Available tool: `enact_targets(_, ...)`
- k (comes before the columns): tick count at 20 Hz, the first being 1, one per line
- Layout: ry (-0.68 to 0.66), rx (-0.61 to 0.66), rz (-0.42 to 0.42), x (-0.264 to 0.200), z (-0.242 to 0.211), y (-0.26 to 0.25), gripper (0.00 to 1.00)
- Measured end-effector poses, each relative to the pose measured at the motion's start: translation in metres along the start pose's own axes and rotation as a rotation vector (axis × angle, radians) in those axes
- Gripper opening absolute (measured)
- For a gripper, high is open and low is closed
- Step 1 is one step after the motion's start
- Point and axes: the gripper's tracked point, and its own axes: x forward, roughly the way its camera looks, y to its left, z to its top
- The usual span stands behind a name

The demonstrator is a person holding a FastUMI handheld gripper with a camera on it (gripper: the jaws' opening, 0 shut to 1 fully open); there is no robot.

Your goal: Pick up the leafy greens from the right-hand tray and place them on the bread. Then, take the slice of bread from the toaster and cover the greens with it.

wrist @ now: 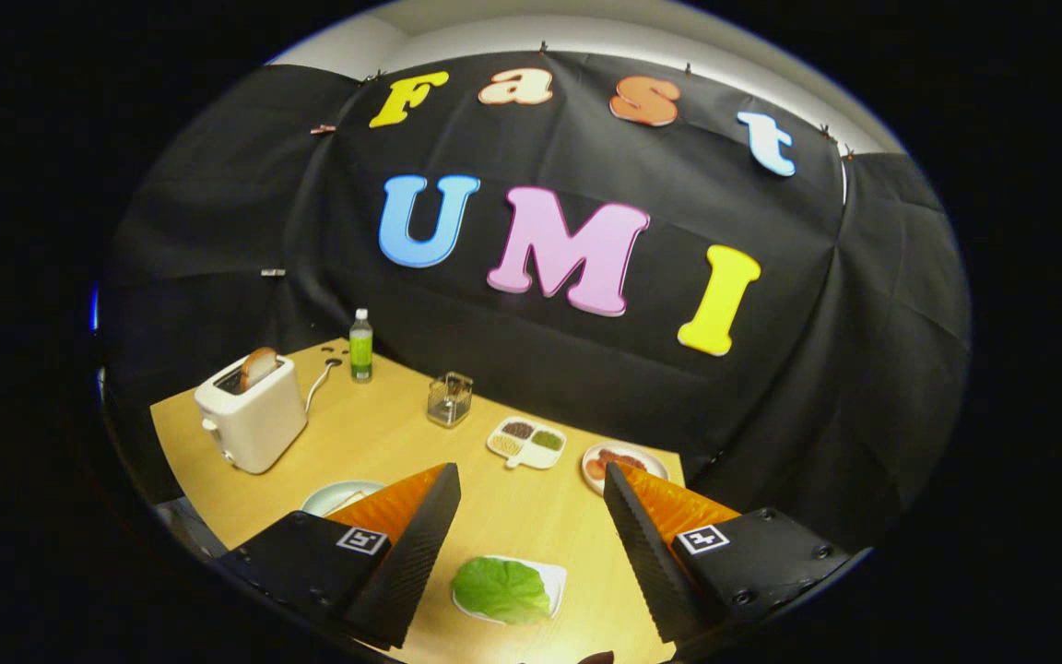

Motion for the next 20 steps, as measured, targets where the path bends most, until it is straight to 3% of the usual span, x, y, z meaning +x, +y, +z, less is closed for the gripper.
enact_targets(11,0.409,0.032,0.212,0.061,-0.181,0.012,0.95)
enact_targets(20,0.623,-0.001,0.337,0.091,-0.258,0.032,0.78)
